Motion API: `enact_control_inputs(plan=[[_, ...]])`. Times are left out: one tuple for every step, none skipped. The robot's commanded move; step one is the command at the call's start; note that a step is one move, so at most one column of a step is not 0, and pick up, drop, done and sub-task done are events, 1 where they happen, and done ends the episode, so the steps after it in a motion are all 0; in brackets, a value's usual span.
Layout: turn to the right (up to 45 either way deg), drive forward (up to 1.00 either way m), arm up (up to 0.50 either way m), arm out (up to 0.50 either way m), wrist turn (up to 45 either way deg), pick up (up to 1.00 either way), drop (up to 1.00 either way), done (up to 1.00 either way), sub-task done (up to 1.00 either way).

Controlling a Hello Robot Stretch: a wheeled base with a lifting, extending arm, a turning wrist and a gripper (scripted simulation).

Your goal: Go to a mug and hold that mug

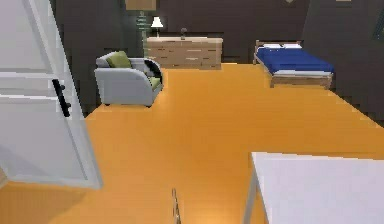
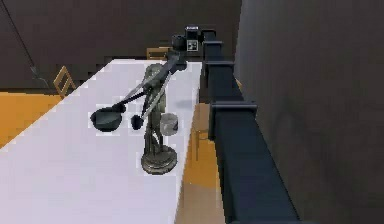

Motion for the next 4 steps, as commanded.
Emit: enact_control_inputs(plan=[[0.0,0.0,0.0,0.0,45.0,0.0,0.0,0.0,0.0],[0.0,0.0,0.0,0.0,45.0,0.0,0.0,0.0,0.0],[0.0,0.0,0.0,0.0,15.0,0.0,0.0,0.0,0.0],[0.0,0.0,-0.3,0.0,0.0,0.0,0.0,0.0,0.0]])
